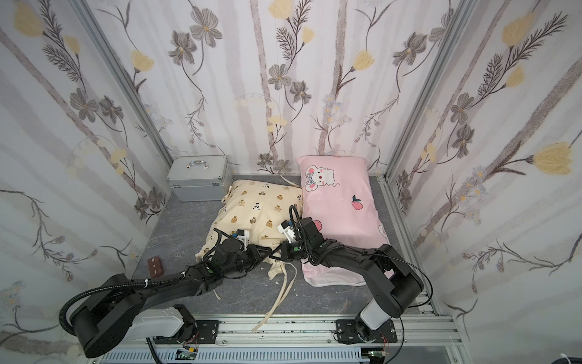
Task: Zip up pillowcases
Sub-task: Zip the zipper on the pillowcase.
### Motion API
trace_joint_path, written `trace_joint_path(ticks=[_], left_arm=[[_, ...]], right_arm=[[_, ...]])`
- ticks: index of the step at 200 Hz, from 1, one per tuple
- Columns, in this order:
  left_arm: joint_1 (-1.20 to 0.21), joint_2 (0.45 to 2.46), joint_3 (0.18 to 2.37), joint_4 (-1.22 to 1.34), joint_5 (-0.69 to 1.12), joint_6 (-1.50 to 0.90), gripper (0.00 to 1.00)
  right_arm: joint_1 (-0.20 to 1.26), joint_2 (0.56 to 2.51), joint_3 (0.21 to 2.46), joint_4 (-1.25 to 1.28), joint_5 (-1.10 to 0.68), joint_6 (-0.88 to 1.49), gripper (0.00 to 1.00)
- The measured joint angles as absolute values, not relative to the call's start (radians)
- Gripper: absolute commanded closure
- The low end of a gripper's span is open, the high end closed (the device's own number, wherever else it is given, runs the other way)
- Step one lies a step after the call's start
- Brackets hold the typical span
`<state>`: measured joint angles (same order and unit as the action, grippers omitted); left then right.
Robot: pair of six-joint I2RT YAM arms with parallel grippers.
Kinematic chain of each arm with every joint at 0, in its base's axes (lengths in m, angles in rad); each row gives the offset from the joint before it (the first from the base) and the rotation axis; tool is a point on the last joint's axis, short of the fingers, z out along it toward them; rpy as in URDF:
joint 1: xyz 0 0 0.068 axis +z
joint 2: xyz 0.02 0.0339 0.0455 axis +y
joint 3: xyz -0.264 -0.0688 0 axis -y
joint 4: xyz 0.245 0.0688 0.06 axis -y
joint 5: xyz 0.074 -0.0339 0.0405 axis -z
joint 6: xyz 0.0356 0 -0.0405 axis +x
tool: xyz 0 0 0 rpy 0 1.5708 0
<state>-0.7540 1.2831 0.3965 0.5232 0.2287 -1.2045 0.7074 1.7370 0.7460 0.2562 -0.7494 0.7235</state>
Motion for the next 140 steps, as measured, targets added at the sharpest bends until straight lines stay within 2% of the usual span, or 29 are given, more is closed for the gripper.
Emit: trace_joint_path(ticks=[53, 105, 123, 140], left_arm=[[-0.754, 1.281, 0.389, 0.541, 0.226, -1.208, 1.0], [-0.754, 1.276, 0.389, 0.541, 0.226, -1.197, 1.0], [-0.754, 1.276, 0.389, 0.54, 0.23, -1.185, 0.85], [-0.754, 1.276, 0.388, 0.533, 0.232, -1.182, 0.8]], right_arm=[[0.698, 1.726, 0.746, 0.24, -0.741, 0.724, 1.0], [0.691, 1.71, 0.746, 0.221, -0.734, 0.704, 1.0], [0.687, 1.707, 0.748, 0.211, -0.732, 0.702, 1.0], [0.686, 1.707, 0.748, 0.21, -0.731, 0.702, 1.0]])
